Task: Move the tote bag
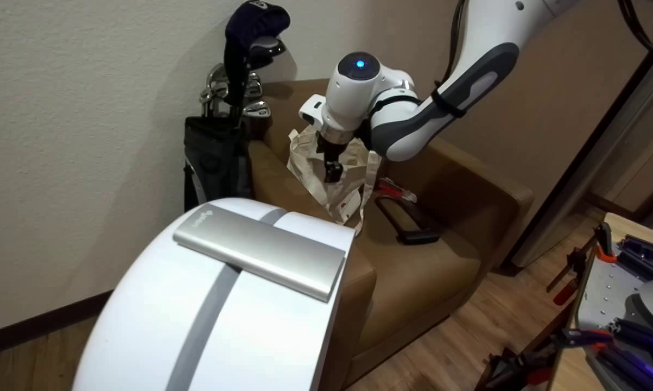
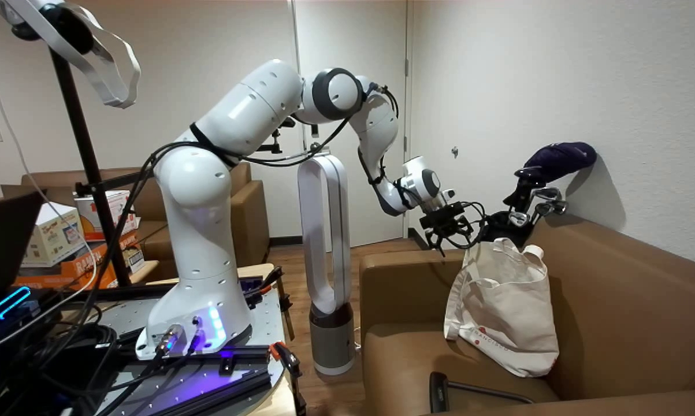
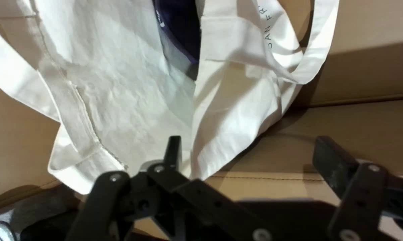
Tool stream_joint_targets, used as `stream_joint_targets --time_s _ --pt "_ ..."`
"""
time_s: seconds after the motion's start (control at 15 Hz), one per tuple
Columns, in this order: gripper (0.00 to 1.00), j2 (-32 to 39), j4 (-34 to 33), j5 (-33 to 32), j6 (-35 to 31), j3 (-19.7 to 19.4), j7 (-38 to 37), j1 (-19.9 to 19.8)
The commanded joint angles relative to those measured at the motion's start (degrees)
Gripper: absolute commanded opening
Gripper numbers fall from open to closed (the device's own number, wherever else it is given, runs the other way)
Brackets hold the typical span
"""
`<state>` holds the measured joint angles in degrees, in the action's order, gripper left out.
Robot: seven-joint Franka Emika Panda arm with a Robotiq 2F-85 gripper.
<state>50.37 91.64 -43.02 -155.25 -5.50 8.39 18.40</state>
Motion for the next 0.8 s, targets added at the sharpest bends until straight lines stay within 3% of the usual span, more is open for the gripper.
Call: stream_joint_targets --time_s 0.0,0.27,0.4,0.47,0.53,0.73 --pt "1.00 3.9 -4.2 -2.2 -1.1 -1.6 -3.0 0.4" --pt "1.00 7.9 -7.7 -4.5 -4.4 -5.7 -8.4 1.3" --pt "1.00 9.1 -8.4 -3.6 -4.4 -5.2 -8.2 0.3" --pt "0.93 9.6 -8.6 -3.0 -4.0 -4.6 -7.4 -0.2" --pt "0.74 9.8 -8.7 -2.5 -3.5 -4.0 -6.9 -0.6" --pt "0.54 9.7 -8.4 -1.5 -2.7 -2.6 -5.6 -1.5"
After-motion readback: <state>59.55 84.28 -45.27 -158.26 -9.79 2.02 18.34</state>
